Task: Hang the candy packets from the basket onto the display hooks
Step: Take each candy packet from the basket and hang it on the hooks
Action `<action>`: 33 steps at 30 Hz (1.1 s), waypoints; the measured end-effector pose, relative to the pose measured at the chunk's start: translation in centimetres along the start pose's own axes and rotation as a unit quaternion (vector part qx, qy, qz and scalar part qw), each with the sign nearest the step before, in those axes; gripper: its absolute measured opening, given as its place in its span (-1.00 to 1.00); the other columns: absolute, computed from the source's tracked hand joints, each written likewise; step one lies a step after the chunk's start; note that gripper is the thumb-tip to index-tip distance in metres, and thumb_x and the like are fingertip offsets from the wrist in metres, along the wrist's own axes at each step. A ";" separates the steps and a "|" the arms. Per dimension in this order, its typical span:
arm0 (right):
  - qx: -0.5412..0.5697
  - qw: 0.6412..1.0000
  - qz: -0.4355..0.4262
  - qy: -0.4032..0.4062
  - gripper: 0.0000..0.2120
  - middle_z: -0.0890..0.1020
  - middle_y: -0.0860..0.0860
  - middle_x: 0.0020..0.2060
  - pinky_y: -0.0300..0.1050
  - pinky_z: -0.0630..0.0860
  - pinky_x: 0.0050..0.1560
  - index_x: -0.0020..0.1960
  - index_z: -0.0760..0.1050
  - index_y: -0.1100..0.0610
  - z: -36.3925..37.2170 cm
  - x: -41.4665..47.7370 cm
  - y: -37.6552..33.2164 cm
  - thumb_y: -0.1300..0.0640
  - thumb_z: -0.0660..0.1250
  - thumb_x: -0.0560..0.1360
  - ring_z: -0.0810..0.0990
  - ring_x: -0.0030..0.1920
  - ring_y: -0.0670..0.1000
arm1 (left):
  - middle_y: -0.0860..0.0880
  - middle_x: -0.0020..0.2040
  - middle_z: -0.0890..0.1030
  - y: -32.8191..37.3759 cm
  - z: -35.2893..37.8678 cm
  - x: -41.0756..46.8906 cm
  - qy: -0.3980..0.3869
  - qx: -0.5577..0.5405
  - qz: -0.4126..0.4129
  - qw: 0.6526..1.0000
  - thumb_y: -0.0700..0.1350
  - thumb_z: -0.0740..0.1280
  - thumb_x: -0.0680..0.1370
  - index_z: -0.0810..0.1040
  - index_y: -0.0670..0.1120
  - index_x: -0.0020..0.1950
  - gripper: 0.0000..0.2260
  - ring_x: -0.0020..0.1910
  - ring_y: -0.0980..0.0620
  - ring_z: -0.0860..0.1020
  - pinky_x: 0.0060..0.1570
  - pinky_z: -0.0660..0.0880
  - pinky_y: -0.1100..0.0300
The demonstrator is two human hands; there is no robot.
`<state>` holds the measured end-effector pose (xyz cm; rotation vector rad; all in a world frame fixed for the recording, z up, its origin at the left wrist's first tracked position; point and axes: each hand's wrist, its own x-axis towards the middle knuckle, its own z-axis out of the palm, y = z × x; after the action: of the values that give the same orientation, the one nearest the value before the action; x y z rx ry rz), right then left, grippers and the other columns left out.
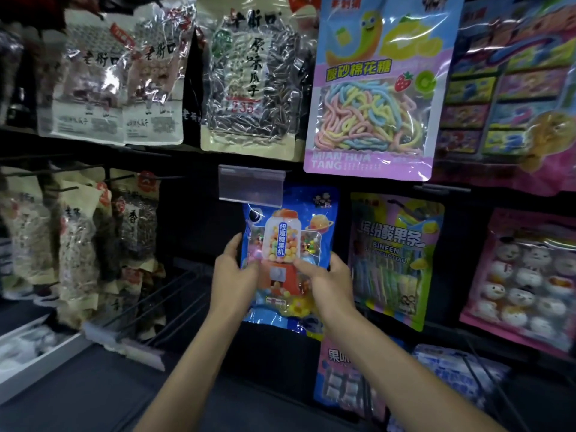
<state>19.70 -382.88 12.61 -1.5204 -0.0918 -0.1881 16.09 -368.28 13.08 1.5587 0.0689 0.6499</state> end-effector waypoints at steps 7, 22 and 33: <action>-0.086 0.995 -0.034 0.047 -0.55 0.68 0.00 0.01 0.18 0.70 -0.01 0.24 0.37 0.02 0.4 3.7 0.8 -0.06 0.50 0.49 0.73 -0.06 0.08 | -0.08 0.12 0.70 -2.3 2.1 2.0 -0.060 0.017 0.026 0.998 -0.21 0.38 0.58 0.55 0.28 0.19 -0.62 -0.02 -0.03 0.74 -0.05 0.70 -0.02; -0.256 0.953 -0.102 0.130 -0.54 0.61 0.04 0.07 -0.10 0.46 -0.11 0.21 0.49 0.12 -0.1 7.8 1.9 -0.14 0.53 0.49 0.63 0.05 0.09 | -0.09 0.26 0.60 -9.7 4.8 8.9 -0.034 0.035 0.015 0.999 0.15 0.42 0.42 0.42 0.31 0.46 -0.41 0.18 -0.07 0.66 0.12 0.66 -0.16; -0.254 0.949 -0.141 0.124 -0.51 0.61 -0.01 0.05 0.02 0.63 -0.07 0.19 0.47 0.07 -0.3 7.2 2.5 -0.08 0.61 0.42 0.64 0.00 0.04 | -0.06 0.46 0.36 -7.0 4.6 6.7 -0.004 0.190 0.054 0.980 -0.02 0.47 0.53 0.22 0.05 0.65 -0.26 0.33 0.05 0.43 0.12 0.42 0.15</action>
<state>27.20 -383.57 11.45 -1.9793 -0.0622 -0.6731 26.12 -368.74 9.13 1.9432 0.1067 0.7472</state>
